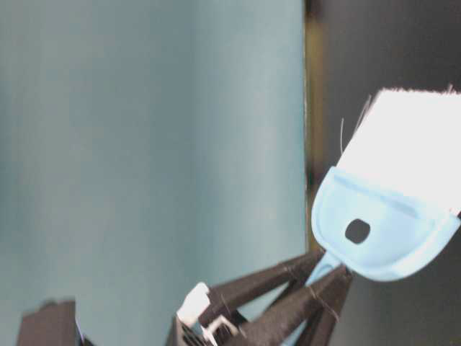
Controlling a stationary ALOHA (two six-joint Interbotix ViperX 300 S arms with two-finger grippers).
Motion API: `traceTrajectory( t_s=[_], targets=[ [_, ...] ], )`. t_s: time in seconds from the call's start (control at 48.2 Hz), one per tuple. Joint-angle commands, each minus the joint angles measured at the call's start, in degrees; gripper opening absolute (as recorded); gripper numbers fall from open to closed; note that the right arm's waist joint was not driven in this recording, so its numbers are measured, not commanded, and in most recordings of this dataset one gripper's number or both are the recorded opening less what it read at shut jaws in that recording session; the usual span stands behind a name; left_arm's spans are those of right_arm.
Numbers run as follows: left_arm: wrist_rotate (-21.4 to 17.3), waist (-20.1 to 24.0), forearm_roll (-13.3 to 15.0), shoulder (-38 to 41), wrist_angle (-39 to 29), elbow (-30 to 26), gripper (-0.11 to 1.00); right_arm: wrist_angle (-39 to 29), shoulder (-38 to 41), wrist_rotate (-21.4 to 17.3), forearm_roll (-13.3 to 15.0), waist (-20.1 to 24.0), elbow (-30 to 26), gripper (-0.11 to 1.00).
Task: Hold the dustpan with a person, while the left arm uses a hand brush to gather the screws into the dustpan.
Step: 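Lift the brush away from the dustpan with the left gripper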
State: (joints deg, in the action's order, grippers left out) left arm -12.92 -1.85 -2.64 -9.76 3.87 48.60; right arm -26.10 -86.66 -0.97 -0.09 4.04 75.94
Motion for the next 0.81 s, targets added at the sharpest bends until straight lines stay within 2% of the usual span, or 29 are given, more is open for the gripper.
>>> traceTrajectory(
  t_s=[0.0, 0.602, 0.789],
  targets=[
    [0.2, -0.1, -0.2, -0.9, 2.8, 0.7, 0.3, 0.2, 0.4, 0.3, 0.0, 0.0, -0.4, 0.0],
    [0.3, -0.2, -0.2, -0.5, 3.1, 1.0, 0.3, 0.3, 0.4, 0.3, 0.0, 0.0, -0.4, 0.0],
    [2.1, -0.3, -0.1, -0.5, 3.1, 0.8, 0.31, 0.3, 0.4, 0.3, -0.1, 0.0, -0.4, 0.0]
  ],
)
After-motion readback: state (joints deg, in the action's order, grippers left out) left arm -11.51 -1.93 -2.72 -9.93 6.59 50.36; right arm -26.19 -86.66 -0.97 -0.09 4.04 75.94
